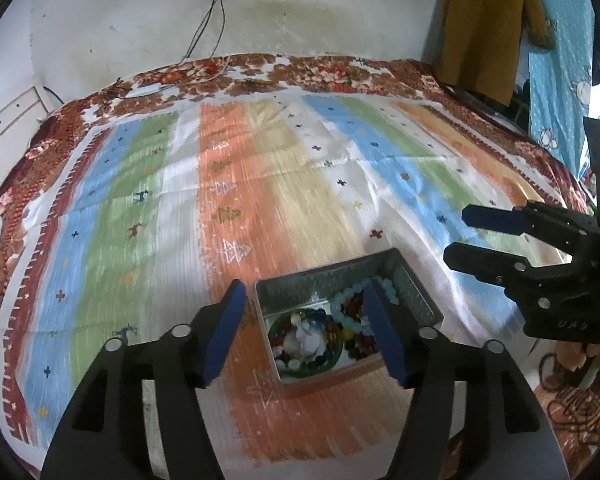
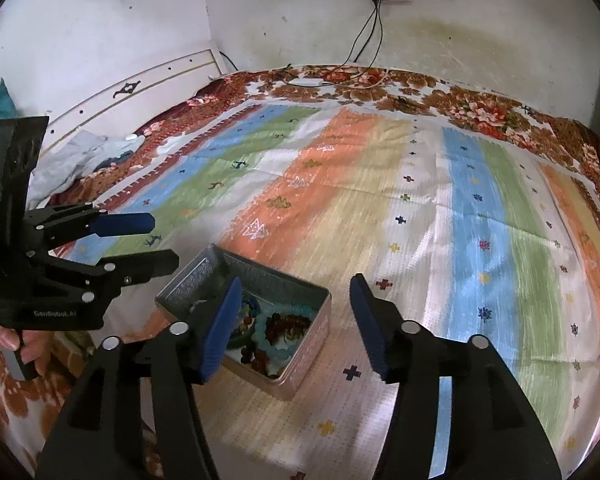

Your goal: Organize jewelry

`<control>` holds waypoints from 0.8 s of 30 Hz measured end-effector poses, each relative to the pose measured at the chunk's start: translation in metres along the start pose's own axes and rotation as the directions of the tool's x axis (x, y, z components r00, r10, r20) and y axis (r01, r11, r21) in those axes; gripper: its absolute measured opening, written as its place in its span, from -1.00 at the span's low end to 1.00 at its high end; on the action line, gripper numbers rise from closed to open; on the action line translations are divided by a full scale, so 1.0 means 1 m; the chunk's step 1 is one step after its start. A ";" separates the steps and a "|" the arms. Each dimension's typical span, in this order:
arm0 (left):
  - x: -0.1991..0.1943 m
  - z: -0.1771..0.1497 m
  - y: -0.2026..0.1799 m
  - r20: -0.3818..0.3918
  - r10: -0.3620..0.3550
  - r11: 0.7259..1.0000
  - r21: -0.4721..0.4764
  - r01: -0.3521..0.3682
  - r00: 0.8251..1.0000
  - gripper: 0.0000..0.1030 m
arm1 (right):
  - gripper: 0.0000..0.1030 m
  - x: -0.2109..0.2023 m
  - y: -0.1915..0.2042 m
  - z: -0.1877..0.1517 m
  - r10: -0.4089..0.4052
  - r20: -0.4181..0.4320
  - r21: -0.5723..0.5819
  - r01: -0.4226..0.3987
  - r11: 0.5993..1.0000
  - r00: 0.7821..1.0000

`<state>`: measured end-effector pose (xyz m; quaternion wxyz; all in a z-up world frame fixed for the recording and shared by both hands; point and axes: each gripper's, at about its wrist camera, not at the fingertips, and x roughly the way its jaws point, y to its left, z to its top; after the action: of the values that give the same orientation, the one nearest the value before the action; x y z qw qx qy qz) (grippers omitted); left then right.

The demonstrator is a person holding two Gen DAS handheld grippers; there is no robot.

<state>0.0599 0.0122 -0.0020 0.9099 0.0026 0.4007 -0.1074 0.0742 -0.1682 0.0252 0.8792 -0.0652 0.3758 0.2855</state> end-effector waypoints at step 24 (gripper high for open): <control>-0.010 -0.016 -0.004 -0.009 0.051 0.999 0.013 -0.051 0.999 0.89 | 0.81 -0.021 -0.004 -0.025 -0.002 0.023 0.010 0.002 1.000 1.000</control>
<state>0.0413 0.0118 -0.0055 0.9104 0.0192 0.4041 -0.0865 0.0492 -0.1891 0.0221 0.8841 -0.0579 0.3670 0.2835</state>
